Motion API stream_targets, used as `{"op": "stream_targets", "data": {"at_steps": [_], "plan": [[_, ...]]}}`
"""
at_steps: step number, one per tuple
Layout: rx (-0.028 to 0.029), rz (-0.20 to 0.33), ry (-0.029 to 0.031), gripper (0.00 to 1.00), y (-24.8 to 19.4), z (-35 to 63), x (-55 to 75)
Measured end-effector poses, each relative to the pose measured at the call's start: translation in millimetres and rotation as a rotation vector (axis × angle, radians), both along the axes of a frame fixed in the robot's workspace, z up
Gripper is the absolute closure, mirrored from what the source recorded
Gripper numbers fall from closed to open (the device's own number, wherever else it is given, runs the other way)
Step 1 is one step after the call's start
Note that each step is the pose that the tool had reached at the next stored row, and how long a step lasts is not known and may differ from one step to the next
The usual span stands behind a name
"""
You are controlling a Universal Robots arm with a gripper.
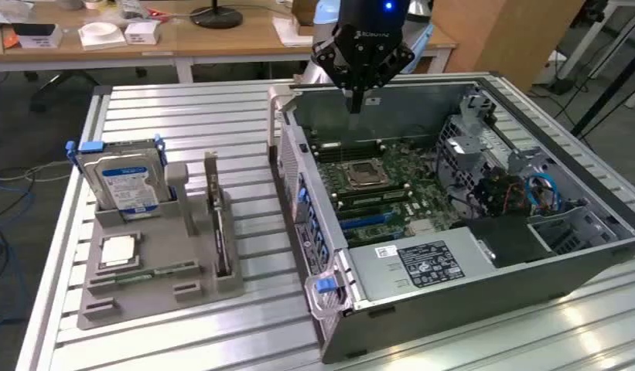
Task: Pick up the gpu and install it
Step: 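Reach for the gpu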
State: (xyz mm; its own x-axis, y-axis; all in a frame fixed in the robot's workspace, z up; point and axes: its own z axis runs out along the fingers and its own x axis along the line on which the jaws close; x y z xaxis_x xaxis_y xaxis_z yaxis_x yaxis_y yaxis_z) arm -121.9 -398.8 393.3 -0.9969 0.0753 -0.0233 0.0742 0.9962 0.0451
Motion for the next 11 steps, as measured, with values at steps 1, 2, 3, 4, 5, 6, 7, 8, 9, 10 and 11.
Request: {"op": "stream_targets", "data": {"at_steps": [1, 2, 3, 4, 5, 6, 7, 8, 9, 10, 11], "plan": [[0.0, 0.0, 0.0, 0.89, 0.0, 0.0, 0.0], [0.0, 0.0, 0.0, 0.89, 0.0, 0.0, 0.0], [0.0, 0.0, 0.0, 0.89, 0.0, 0.0, 0.0], [0.0, 0.0, 0.0, 0.89, 0.0, 0.0, 0.0], [0.0, 0.0, 0.0, 0.89, 0.0, 0.0, 0.0], [0.0, 0.0, 0.0, 0.89, 0.0, 0.0, 0.0], [0.0, 0.0, 0.0, 0.89, 0.0, 0.0, 0.0], [0.0, 0.0, 0.0, 0.89, 0.0, 0.0, 0.0], [0.0, 0.0, 0.0, 0.89, 0.0, 0.0, 0.0], [0.0, 0.0, 0.0, 0.89, 0.0, 0.0, 0.0], [0.0, 0.0, 0.0, 0.89, 0.0, 0.0, 0.0]]}}
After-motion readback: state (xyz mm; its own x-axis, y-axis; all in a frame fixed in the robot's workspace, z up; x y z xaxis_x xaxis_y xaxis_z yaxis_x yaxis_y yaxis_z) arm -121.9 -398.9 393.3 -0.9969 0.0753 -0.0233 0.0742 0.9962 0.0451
